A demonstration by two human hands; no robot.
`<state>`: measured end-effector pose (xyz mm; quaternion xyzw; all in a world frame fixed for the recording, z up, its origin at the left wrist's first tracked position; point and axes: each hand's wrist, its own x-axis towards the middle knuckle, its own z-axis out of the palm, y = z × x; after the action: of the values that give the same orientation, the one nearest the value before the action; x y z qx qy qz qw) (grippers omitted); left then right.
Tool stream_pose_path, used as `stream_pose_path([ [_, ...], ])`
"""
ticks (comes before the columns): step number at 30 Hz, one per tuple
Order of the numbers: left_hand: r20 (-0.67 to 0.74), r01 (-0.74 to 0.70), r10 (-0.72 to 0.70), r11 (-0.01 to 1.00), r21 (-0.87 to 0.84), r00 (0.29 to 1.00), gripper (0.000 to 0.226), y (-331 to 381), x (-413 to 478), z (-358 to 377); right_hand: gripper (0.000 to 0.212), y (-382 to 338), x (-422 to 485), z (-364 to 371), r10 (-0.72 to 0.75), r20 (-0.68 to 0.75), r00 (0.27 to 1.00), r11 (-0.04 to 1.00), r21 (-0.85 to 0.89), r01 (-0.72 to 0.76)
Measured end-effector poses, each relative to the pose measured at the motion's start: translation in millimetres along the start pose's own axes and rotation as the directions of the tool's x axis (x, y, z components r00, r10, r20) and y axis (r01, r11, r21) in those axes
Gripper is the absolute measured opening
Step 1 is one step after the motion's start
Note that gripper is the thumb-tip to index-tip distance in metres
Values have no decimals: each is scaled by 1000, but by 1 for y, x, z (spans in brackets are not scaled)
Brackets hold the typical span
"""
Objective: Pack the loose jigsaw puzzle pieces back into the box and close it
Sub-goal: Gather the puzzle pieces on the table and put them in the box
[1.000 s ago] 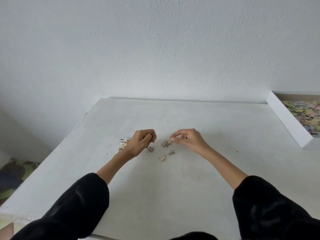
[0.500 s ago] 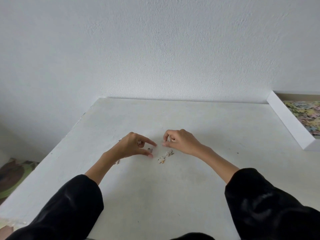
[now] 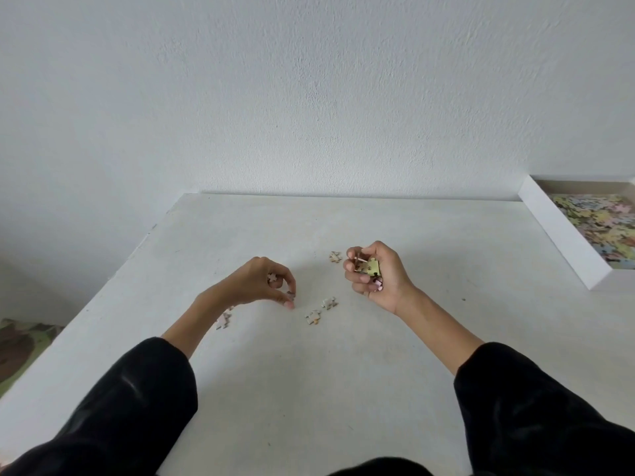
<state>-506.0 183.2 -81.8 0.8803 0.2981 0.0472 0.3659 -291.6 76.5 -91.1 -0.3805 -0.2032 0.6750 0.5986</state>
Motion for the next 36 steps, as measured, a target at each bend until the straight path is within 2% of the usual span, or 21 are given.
stream_pose_path([
  [5,148,55,-63,997,61,987,20,6,8,-7,27,1,5,-2,-7,-38,999,996,-85,4],
  [8,203,91,-103,994,64,974,23,5,9,-10,31,2,5,-1,-59,-84,995,968,-250,36],
  [10,226,87,-98,995,57,969,24,5,8,-11,37,2,4,0,-166,-152,974,866,-495,70],
  [12,212,72,-81,996,52,974,22,5,8,-11,44,2,3,2,-280,-166,945,709,-700,86],
  [14,146,62,-68,997,45,987,23,4,7,-10,45,2,5,2,-380,-143,914,560,-822,104],
  [16,58,52,-53,998,23,997,29,2,6,-9,35,2,9,0,-450,-104,887,422,-900,109],
  [19,-12,27,-26,1000,8,1000,28,0,3,-7,15,3,15,-5,-477,-49,877,247,-966,81],
  [21,-24,14,-14,1000,6,1000,25,0,2,-6,14,3,17,-6,-479,-37,877,188,-980,62],
  [25,-32,-8,9,999,49,999,17,2,3,-6,20,4,18,-6,-474,-32,880,140,-989,40],
  [30,75,62,-74,987,151,994,13,6,12,-10,25,4,20,-8,-460,-25,887,127,-991,38],
  [36,153,59,-87,982,179,984,11,11,17,-14,33,5,20,-8,-451,-3,893,68,-997,31],
])
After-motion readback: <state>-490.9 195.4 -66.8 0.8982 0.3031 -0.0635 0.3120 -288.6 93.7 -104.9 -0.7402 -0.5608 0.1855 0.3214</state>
